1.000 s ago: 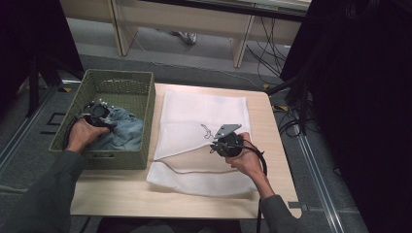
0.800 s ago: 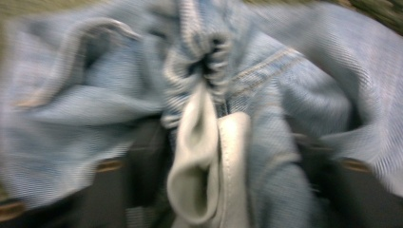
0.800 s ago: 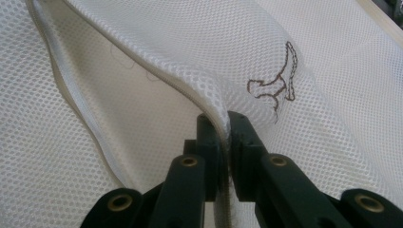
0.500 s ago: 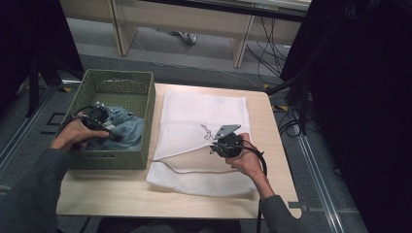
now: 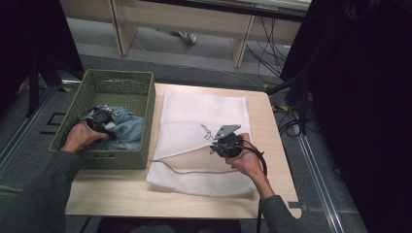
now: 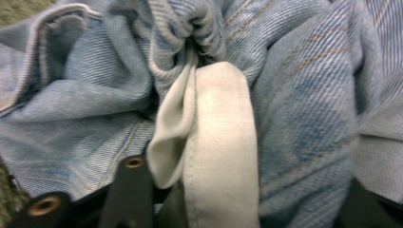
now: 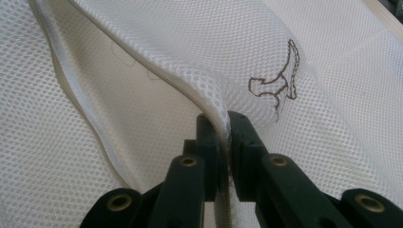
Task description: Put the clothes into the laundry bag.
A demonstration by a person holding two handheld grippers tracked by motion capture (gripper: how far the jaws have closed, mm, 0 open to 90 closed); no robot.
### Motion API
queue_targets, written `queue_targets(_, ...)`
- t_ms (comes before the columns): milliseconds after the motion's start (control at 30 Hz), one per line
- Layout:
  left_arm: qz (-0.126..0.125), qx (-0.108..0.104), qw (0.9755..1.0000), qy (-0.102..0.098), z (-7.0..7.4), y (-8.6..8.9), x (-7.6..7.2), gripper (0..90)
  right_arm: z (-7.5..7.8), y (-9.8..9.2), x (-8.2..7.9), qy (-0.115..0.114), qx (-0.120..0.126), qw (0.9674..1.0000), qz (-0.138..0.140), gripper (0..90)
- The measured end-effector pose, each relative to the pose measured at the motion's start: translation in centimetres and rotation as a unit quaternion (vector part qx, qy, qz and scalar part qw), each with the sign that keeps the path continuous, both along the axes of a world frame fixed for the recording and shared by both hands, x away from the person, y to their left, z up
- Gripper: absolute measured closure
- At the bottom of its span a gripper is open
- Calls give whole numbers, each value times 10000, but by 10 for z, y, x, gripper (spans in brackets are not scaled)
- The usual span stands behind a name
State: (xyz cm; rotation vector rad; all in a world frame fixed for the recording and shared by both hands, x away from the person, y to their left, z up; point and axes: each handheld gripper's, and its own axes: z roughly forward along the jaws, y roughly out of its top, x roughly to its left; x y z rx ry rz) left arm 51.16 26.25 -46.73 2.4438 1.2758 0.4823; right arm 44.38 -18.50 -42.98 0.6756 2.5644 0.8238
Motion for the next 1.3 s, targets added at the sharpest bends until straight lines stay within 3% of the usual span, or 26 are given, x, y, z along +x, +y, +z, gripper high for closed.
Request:
queue_targets(67, 229, -40, 9996, -161, 2, 1, 1, 600, 0, 0, 2, -100, -24, 9999, 97, 844)
queue_targets(167, 388, -24, 9991, -187, 3, 0, 2, 569, 0, 0, 0, 6, -3, 10000, -10, 846)
queue_targets(233, 336, -77, 9994, -67, 0, -2, 1, 425, 0, 0, 2, -22, -10, 10000, 41, 847)
queue_targets(267, 243, -260, 9993, 150, -4, -2, 1, 334, 0, 0, 2, -10, -16, 10000, 35, 847)
queue_targets(333, 71, -262, 9991, 311, -5, 0, 0, 211, 0, 0, 0, 8, 14, 10000, -28, 847)
queue_targets(367, 71, -262, 9991, 311, -5, 0, 0, 153, 0, 0, 0, 8, 14, 10000, -28, 847)
queue_targets(400, 74, -363, 9989, 271, -10, -3, -1, 153, 0, 0, 2, -47, -10, 10000, 56, 847)
queue_targets(433, -80, -343, 9989, 324, -12, -4, -2, 73, 0, 0, 2, -21, -6, 10000, 34, 847)
queue_targets(467, -81, -282, 9990, 326, -17, -9, -2, 0, 0, 0, 0, 13, 0, 10000, -7, 846)
queue_targets(600, -82, -221, 9991, 351, -18, -11, -1, 0, 0, 0, 1, 12, -15, 10000, 19, 846)
queue_targets(633, -107, -109, 9992, 363, -15, -10, 0, 13, 0, 0, 1, 10, -12, 10000, -6, 845)
queue_targets(667, 67, -168, 9993, 315, -13, -9, 0, 73, 0, 0, 0, 27, 0, 10000, -10, 845)
queue_targets(700, 67, -168, 9993, 315, -13, -9, 0, 168, 0, 0, 2, -35, -16, 10000, 62, 845)
queue_targets(733, 234, 7, 9997, 59, -10, -7, -1, 322, 0, 0, 2, -13, -7, 10000, 41, 845)
queue_targets(767, 82, 141, 9998, 86, -8, -3, -1, 408, 0, 0, 2, -8, -11, 10000, 20, 845)
queue_targets(900, 161, 193, 9997, -41, -4, -2, -1, 570, 0, -1, 2, -30, -9, 10000, 51, 845)
queue_targets(1067, 170, 134, 9994, -252, 3, 2, -5, 620, 1, -1, 2, 4, 42, 10000, -18, 850)
queue_targets(1167, 286, -87, 9986, -446, 11, 6, -8, 640, 2, -1, 0, 54, 58, 10000, -57, 850)
queue_targets(1267, 401, -530, 9939, -880, 28, 10, -16, 648, 2, -2, 3, -89, 28, 9999, 64, 850)
queue_targets(1300, 397, -641, 9924, -969, 34, 12, -19, 650, 2, -2, 1, -21, 41, 10000, -5, 850)
